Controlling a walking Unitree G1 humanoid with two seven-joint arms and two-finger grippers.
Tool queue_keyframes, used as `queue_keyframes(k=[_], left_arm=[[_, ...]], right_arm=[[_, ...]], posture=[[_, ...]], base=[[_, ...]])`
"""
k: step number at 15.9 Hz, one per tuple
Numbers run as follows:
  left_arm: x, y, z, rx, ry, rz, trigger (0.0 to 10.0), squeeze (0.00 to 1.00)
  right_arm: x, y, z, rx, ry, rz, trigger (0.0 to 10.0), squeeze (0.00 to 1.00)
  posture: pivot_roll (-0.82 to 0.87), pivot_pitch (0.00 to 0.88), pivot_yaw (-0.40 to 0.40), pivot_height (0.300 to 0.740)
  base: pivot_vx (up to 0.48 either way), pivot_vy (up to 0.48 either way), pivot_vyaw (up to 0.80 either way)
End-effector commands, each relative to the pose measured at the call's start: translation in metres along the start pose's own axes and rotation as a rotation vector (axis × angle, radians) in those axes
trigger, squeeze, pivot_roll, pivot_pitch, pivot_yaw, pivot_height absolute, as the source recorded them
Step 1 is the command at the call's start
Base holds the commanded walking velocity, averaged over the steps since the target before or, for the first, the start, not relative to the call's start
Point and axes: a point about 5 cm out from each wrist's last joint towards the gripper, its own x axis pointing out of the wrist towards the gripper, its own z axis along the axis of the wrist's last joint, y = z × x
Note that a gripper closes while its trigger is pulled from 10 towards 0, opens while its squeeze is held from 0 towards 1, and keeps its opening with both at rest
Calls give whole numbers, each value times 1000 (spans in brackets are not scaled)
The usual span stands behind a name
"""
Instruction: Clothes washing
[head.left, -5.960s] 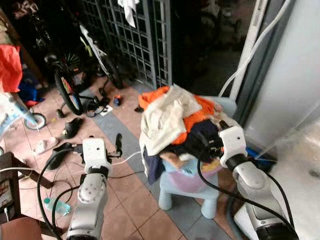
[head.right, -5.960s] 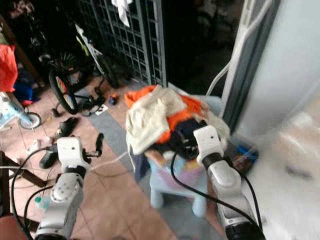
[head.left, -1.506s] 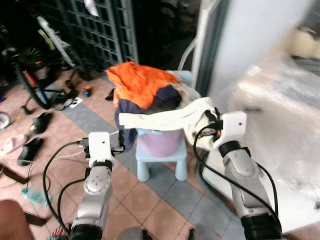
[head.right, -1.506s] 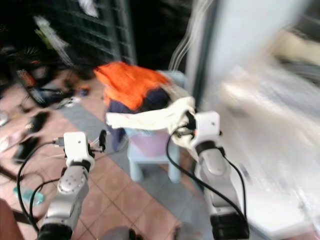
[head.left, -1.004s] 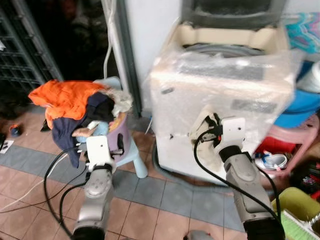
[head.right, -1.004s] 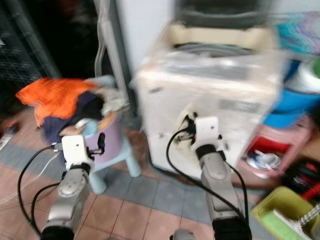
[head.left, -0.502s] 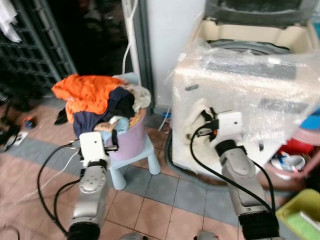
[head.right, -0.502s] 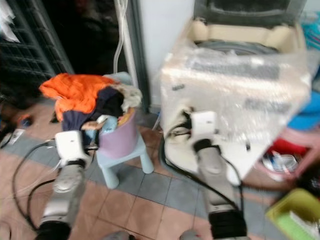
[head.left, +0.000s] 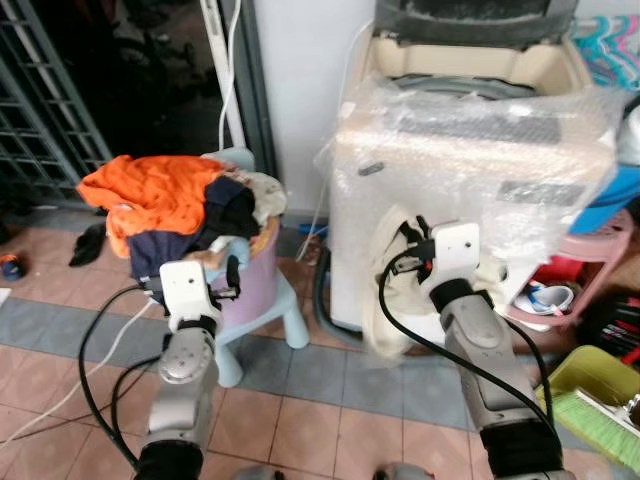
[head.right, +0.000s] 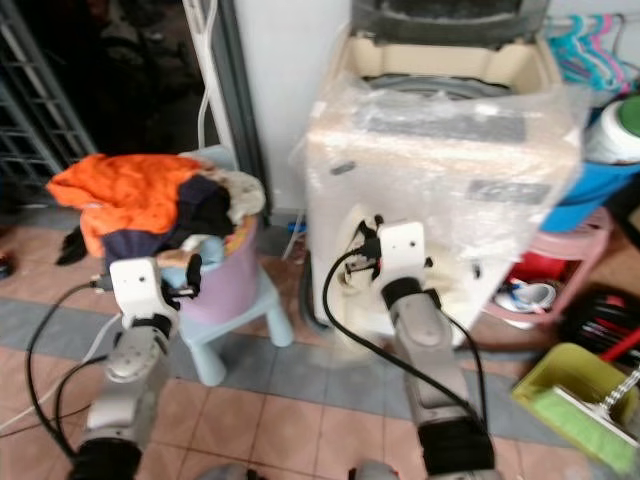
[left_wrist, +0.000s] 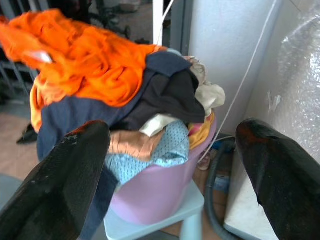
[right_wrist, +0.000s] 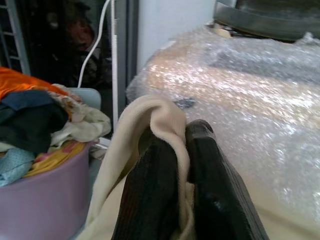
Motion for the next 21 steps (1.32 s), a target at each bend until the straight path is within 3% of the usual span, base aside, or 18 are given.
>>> queue_keyframes(k=[1,8,13,18,21], left_arm=[[0,-2,0,-8,-7,-16,10000,0],[0,-7,-2,-16,-7,-52,10000,0],[1,-9,-5,5,9,-76,10000,0],[-3,-8,-14,82,52,-97,10000,0],[-13,9,-19,55,86,-60,10000,0]], right_arm=[[4,1,3,-8,1,17,10000,0],[6,1,3,-16,-4,9,10000,0],[4,0,-1,-17,4,-3,10000,0],[-4,-2,-11,-15,73,-29,10000,0],[-14,12,-25,11,102,-21,10000,0]], posture=[[-70,0,37,740],[-92,0,59,740],[-86,0,63,740],[-17,0,-20,740],[-33,0,80,740]], base=[[0,0,0],[351,0,-610],[372,0,0],[202,0,0],[0,0,0]])
